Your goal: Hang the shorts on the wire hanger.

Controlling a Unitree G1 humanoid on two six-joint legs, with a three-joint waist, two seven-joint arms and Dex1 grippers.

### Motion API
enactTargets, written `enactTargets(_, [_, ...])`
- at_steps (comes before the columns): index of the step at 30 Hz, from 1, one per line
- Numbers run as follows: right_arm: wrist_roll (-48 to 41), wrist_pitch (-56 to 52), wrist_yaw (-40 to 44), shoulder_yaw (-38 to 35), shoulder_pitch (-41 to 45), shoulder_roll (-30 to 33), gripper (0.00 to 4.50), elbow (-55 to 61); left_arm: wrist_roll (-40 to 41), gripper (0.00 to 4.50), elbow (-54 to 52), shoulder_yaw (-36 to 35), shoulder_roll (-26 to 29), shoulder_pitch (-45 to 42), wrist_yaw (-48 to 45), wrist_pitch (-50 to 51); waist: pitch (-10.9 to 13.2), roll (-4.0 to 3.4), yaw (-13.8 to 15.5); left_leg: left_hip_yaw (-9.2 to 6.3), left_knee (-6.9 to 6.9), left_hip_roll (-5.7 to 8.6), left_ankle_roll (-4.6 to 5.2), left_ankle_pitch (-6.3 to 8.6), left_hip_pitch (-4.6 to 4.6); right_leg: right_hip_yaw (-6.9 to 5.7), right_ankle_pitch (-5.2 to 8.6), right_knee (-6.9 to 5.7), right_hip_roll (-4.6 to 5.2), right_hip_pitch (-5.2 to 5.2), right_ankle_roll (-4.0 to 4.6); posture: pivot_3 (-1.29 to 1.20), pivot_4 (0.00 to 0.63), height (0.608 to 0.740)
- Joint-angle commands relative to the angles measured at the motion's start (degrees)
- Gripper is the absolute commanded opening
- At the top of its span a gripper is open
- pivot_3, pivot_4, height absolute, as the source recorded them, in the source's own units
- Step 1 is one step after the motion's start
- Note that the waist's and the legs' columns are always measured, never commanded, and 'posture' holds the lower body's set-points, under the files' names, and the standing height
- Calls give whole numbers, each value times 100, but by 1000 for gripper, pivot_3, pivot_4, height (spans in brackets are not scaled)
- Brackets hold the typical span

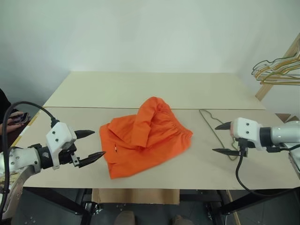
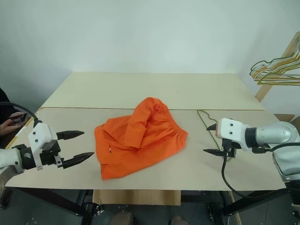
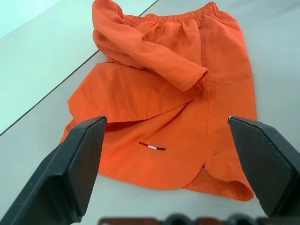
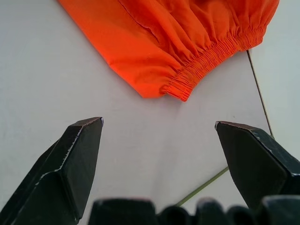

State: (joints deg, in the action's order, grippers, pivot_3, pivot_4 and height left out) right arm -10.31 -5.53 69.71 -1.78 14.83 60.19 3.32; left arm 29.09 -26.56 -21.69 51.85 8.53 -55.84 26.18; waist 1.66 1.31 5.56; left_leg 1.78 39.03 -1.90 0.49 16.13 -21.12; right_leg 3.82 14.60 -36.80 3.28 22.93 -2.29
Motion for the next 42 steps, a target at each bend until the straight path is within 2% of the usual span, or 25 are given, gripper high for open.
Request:
enactTargets(1, [-57, 30, 0, -111, 42, 16, 4439, 96, -77, 4500, -170, -195, 12, -10, 63, -193, 0, 0, 2, 0, 0, 0, 0, 0, 0, 0, 0, 0, 0, 0, 0, 221, 0, 740])
enactTargets(12, [-58, 130, -65, -202, -167, -19, 4439, 187, 119, 4500, -16, -394, 132, -24, -237, -241, 0, 0, 0, 0, 0, 0, 0, 0, 0, 0, 0, 0, 0, -1, 0, 187, 0, 740])
enactTargets(22, [-162, 39, -257, -391, -305, -21, 4439, 391, 210, 4500, 38, 68, -54, 52, -654, -377, 0, -1, -52, 5, 0, -1, 0, 0, 0, 1, 0, 0, 0, 2, 0, 130, 0, 740])
enactTargets(26, [-27, 97, -474, -391, -505, -132, 4439, 456, 77, 4500, 153, 361, -3, 88, -954, -481, -1, 1, -113, 5, 0, -2, 0, 0, 1, 1, 0, 1, 0, -2, 0, 114, 0, 740])
enactTargets(32, [8, -13, -769, -356, -601, -300, 4439, 741, -430, 4500, 794, 1222, 223, -146, -1571, -939, -1, -4, -258, 7, 1, -1, -1, 0, 6, 3, 0, -3, 0, -3, 0, 69, 0, 740])
enactTargets(34, [4, -57, -850, -359, -662, -331, 4439, 847, -828, 4500, 1100, 1557, 271, -279, -1638, -1276, -1, -4, -318, 7, 1, -2, -1, -1, 5, 3, 0, -3, -2, -3, 0, 55, 0, 740])
enactTargets(37, [-4, -117, -941, -362, -789, -358, 4439, 1039, -1287, 4500, 1616, 1955, 149, -621, -1528, -1651, -1, -5, -347, 8, 1, -1, -1, -1, 7, 3, 0, -3, -1, -5, 0, 37, 0, 740])
enactTargets(42, [-124, -366, -1064, -365, -793, -472, 4439, 1372, -1563, 4500, 2225, 2431, 4, -1054, -1701, -1984, -1, -5, -439, 10, 2, -2, -1, 0, 5, 7, 0, -5, -1, -2, 0, -1, 0, 740])
